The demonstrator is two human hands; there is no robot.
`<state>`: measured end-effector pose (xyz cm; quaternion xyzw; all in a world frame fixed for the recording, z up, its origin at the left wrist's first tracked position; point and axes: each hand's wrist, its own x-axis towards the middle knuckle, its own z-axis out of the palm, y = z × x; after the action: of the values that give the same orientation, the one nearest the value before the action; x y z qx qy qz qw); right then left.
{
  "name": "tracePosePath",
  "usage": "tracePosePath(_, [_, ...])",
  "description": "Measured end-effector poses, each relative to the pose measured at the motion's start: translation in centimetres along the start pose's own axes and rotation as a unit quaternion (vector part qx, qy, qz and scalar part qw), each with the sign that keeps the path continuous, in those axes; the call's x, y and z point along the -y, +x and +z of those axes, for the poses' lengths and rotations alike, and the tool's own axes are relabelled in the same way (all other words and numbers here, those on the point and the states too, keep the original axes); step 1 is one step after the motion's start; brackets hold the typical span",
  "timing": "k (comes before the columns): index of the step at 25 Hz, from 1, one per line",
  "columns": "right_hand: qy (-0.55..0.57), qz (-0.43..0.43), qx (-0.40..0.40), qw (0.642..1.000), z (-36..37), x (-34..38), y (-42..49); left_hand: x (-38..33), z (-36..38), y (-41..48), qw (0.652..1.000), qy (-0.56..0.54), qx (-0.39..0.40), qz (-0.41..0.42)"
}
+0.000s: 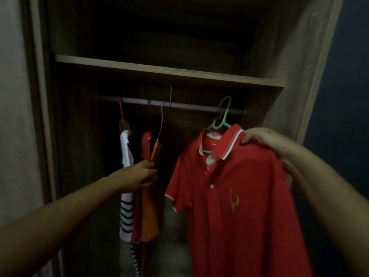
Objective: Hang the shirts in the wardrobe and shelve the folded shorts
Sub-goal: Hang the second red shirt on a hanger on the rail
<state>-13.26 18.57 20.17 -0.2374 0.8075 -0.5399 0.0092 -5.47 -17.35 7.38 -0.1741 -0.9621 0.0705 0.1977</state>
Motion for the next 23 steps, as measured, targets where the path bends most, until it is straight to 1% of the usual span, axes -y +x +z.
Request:
tracePosePath(2, [0.014, -0.018, -0.023, 0.999, 4.2, 1.7, 2.1, -0.4, -0.7, -0.6, 1.0, -0.016, -0.011, 0.004])
tracePosePath(4, [0.013, -0.024, -0.032, 0.999, 7.2, 1.7, 5.1, -0.6, -1.3, -1.2, 0.999, -0.03, -0.008, -0.012])
tracePosePath(6, [-0.024, -0.027, -0.05, 0.998, 8.7, -0.4, 8.5, -1.0, -1.6, -1.6, 0.998, -0.052, -0.012, -0.025])
tracePosePath(8, [-0.074, -0.02, -0.04, 0.996, 10.4, -3.1, 11.0, -1.7, -2.0, -2.6, 0.996, -0.072, -0.021, -0.041])
tracePosePath(10, [-0.122, -0.013, -0.03, 0.992, 12.2, -5.1, 11.5, -2.1, -2.2, -3.9, 0.993, -0.096, -0.037, -0.053])
tracePosePath(13, [-0.194, -0.043, -0.086, 0.976, 13.5, -6.5, 10.8, -3.0, -2.2, -7.0, 0.987, -0.125, -0.053, -0.084])
tracePosePath(14, [-0.214, -0.066, -0.119, 0.967, 14.0, -7.4, 11.0, -3.6, -1.9, -8.6, 0.984, -0.135, -0.059, -0.102])
tracePosePath(16, [-0.208, -0.107, -0.196, 0.952, 15.3, -8.2, 10.0, -5.0, -1.0, -11.4, 0.976, -0.15, -0.072, -0.141])
tracePosePath(17, [-0.173, -0.142, -0.209, 0.952, 17.1, -8.2, 9.0, -5.7, -0.4, -13.5, 0.969, -0.16, -0.073, -0.174])
tracePosePath(18, [-0.142, -0.187, -0.198, 0.952, 19.4, -7.8, 7.7, -6.3, 0.3, -15.7, 0.959, -0.172, -0.076, -0.212])
tracePosePath(20, [-0.086, -0.24, -0.158, 0.954, 24.6, -6.1, 4.0, -7.4, 1.4, -21.0, 0.932, -0.195, -0.079, -0.295])
tracePosePath(21, [-0.054, -0.278, -0.129, 0.95, 27.3, -4.9, 1.8, -7.8, 1.8, -23.9, 0.914, -0.208, -0.075, -0.341])
tracePosePath(23, [-0.009, -0.354, -0.067, 0.933, 32.6, -2.5, -2.7, -8.1, 1.7, -29.7, 0.857, -0.235, -0.078, -0.452])
